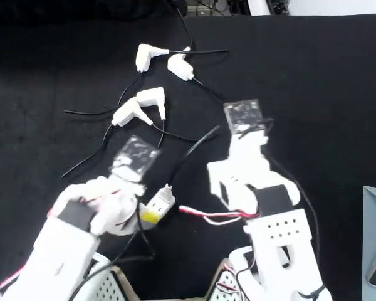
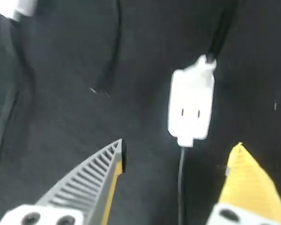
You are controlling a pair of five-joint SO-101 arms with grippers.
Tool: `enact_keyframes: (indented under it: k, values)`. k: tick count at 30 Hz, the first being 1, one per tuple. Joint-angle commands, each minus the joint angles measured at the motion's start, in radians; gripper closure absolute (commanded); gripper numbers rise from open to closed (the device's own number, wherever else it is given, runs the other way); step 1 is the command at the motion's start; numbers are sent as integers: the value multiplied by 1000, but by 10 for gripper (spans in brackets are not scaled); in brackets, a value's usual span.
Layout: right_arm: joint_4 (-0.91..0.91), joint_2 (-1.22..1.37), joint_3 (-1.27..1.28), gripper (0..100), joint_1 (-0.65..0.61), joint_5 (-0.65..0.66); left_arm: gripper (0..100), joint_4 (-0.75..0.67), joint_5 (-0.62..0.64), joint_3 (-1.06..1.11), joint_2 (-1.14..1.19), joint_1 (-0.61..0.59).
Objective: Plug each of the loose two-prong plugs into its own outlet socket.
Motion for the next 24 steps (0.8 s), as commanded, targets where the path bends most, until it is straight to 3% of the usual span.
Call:
enact_keyframes:
  k: [1,5,10,16,20,24]
  values:
    - [-57,-12,16,910,49,-2,654,-87,-12,-61,160,58]
    - [-58,-15,42,910,55,-2,661,-181,-8,-68,318,87]
    - [-58,-16,45,910,55,-2,742,-338,-8,-61,457,90]
    - [-58,-16,44,910,78,-2,838,-430,-8,-84,598,79]
    - [-58,-16,44,910,100,-3,913,-499,-14,-143,657,13]
    - [-58,-16,44,910,98,-8,889,-503,-17,-246,723,-56]
